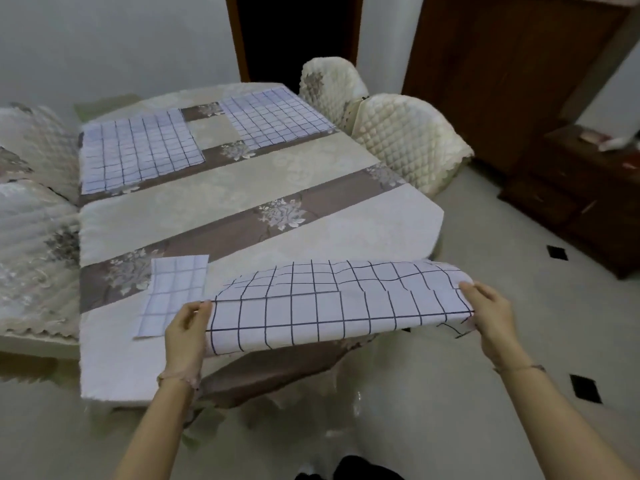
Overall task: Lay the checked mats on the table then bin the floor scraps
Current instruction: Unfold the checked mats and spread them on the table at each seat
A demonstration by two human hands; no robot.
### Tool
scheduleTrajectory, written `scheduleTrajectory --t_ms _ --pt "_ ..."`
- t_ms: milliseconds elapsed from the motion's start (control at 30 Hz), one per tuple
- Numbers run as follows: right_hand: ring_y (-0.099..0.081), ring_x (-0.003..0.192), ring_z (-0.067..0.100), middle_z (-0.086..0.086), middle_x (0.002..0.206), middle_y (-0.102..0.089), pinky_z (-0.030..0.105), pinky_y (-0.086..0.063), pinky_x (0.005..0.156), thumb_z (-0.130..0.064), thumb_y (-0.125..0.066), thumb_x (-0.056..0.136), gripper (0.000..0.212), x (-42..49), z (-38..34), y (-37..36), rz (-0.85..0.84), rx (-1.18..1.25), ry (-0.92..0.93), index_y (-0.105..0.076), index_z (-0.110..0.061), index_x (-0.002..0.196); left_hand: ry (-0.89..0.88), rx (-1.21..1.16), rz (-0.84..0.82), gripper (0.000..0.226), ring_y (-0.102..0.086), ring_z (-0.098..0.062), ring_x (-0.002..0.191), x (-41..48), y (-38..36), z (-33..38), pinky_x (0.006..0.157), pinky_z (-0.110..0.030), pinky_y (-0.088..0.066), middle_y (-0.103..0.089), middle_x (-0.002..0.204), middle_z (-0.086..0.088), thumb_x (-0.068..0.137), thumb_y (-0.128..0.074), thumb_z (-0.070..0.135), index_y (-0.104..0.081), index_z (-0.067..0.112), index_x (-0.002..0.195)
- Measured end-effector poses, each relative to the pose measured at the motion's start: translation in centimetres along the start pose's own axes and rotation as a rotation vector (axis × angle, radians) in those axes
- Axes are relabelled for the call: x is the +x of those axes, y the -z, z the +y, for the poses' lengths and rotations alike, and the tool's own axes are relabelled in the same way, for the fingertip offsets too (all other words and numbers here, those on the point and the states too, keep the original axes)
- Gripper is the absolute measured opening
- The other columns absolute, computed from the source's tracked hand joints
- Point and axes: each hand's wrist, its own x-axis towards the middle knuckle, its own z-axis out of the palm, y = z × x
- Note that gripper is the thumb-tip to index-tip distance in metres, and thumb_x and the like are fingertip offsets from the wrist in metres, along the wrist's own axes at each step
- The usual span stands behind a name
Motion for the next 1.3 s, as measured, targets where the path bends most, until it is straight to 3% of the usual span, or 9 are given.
scheduleTrajectory --t_ms 67,200,400,500,633,733,867,1033,1300 --pt "-0.058 0.065 0.011 -0.004 0.073 -0.066 0.018 -0.049 0.055 -0.016 -0.061 0.088 0.009 -1.4 1.4 3.6 0.059 0.008 -0.047 -0.069 -0.011 0.088 -0.021 0.043 -0.150 0.016 -0.051 -0.019 0.094 -0.9 -2.0 0.0 0.082 -0.027 -0.040 -0.060 0.094 -0.005 0.093 -0.052 0.020 -0.060 0.007 0.097" --pt "-0.052 0.067 0.011 0.001 0.076 -0.059 0.025 -0.040 0.060 -0.019 -0.061 0.089 0.012 -4.9 5.6 10.5 0.242 0.007 -0.153 -0.064 -0.014 0.080 -0.033 0.070 -0.430 0.014 -0.057 -0.017 0.077 -2.9 -7.1 -0.2 0.059 -0.015 -0.048 -0.063 0.084 -0.003 0.093 -0.053 0.018 -0.059 0.006 0.089" --pt "-0.045 0.080 0.020 0.008 0.081 -0.051 0.028 -0.034 0.064 -0.024 -0.066 0.085 0.033 -11.9 12.9 20.0 0.492 0.026 -0.300 -0.062 0.009 0.088 0.045 0.172 -0.796 0.022 -0.066 -0.022 0.095 -7.6 -15.6 -1.9 0.080 -0.040 -0.055 -0.069 0.104 -0.003 0.090 -0.057 0.021 -0.063 0.015 0.110" --pt "-0.036 0.074 0.022 0.009 0.076 -0.039 0.027 -0.027 0.061 -0.027 -0.067 0.083 0.021 -14.5 15.4 23.6 0.559 0.069 -0.365 -0.056 -0.010 0.076 0.023 0.239 -0.893 0.016 -0.064 -0.021 0.092 -10.0 -19.8 -2.4 0.070 -0.031 -0.051 -0.068 0.098 -0.003 0.089 -0.058 0.017 -0.064 0.012 0.103" --pt "-0.048 0.070 0.022 0.014 0.078 -0.053 0.027 -0.036 0.061 -0.015 -0.063 0.088 0.016 -14.4 17.9 27.8 0.644 0.126 -0.437 -0.060 -0.002 0.078 0.041 0.327 -1.002 0.015 -0.060 -0.015 0.087 -12.6 -26.1 -2.7 0.065 -0.026 -0.044 -0.067 0.093 -0.003 0.089 -0.058 0.021 -0.066 0.010 0.096" --pt "-0.057 0.077 0.026 0.018 0.086 -0.063 0.033 -0.044 0.070 -0.012 -0.061 0.088 0.023 -11.3 18.9 31.1 0.671 0.139 -0.462 -0.063 0.010 0.093 0.062 0.375 -1.023 0.014 -0.060 -0.021 0.089 -13.7 -32.0 -2.6 0.071 -0.030 -0.046 -0.068 0.094 -0.006 0.088 -0.058 0.022 -0.067 0.012 0.091" --pt "-0.056 0.076 0.024 0.017 0.086 -0.062 0.032 -0.043 0.067 -0.011 -0.061 0.088 0.022 -3.1 17.4 36.0 0.646 0.124 -0.452 -0.064 0.009 0.094 0.079 0.368 -0.962 0.015 -0.060 -0.025 0.093 -15.2 -41.0 -0.8 0.073 -0.031 -0.045 -0.068 0.096 -0.009 0.088 -0.058 0.023 -0.066 0.011 0.091" --pt "-0.054 0.073 0.023 0.016 0.080 -0.060 0.031 -0.041 0.064 -0.016 -0.062 0.087 0.028 9.7 11.3 42.3 0.563 0.074 -0.337 -0.060 0.012 0.089 0.014 0.272 -0.840 0.021 -0.055 -0.010 0.081 -15.9 -50.8 4.3 0.064 -0.021 -0.039 -0.065 0.093 -0.006 0.090 -0.056 0.020 -0.064 0.005 0.101" --pt "-0.050 0.073 0.019 0.009 0.078 -0.054 0.030 -0.040 0.068 -0.022 -0.062 0.086 0.014 28.5 2.0 44.8 0.451 0.079 -0.162 -0.060 -0.009 0.081 0.032 0.141 -0.637 0.016 -0.063 -0.029 0.094 -11.0 -61.1 8.8 0.086 -0.049 -0.052 -0.070 0.095 -0.010 0.084 -0.061 0.031 -0.068 0.018 0.089"
